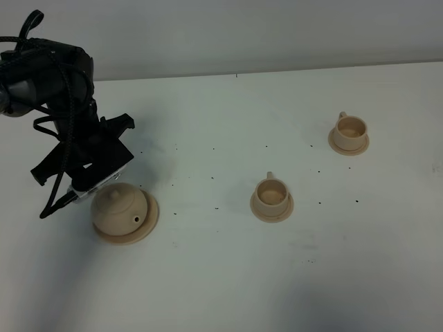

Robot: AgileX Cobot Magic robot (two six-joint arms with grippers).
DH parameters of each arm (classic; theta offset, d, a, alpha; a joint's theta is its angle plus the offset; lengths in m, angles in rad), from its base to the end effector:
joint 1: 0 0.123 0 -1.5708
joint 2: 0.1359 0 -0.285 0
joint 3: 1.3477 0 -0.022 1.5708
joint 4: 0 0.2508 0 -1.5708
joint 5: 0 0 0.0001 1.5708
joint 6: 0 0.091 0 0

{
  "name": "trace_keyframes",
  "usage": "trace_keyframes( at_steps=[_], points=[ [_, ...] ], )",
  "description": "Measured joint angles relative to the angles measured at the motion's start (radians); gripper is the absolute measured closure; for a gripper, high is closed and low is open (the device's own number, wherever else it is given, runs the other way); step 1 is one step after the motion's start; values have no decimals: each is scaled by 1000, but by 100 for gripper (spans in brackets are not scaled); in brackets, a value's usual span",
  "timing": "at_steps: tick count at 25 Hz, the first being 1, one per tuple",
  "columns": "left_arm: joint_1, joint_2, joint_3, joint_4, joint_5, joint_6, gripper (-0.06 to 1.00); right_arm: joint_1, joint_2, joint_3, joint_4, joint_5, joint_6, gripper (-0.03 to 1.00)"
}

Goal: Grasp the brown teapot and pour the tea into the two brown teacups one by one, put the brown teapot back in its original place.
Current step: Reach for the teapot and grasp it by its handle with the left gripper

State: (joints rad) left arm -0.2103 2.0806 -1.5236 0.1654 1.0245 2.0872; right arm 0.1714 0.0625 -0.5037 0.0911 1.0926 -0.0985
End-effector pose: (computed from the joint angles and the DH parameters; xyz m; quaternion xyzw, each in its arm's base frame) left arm 0.4060 -0.0736 0.1669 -0.9249 -0.3713 -0.0734 0.0357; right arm 0.0015 0.0077 0.2762 -0.1189 0.8670 0.0630 0.4798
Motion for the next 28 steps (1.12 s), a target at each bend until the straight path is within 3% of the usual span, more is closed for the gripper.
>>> trace_keyframes(
  at_steps=[28],
  points=[
    [-18, 38, 30, 30, -82, 3, 54, 0, 0, 0, 0, 0, 0, 73]
  ],
)
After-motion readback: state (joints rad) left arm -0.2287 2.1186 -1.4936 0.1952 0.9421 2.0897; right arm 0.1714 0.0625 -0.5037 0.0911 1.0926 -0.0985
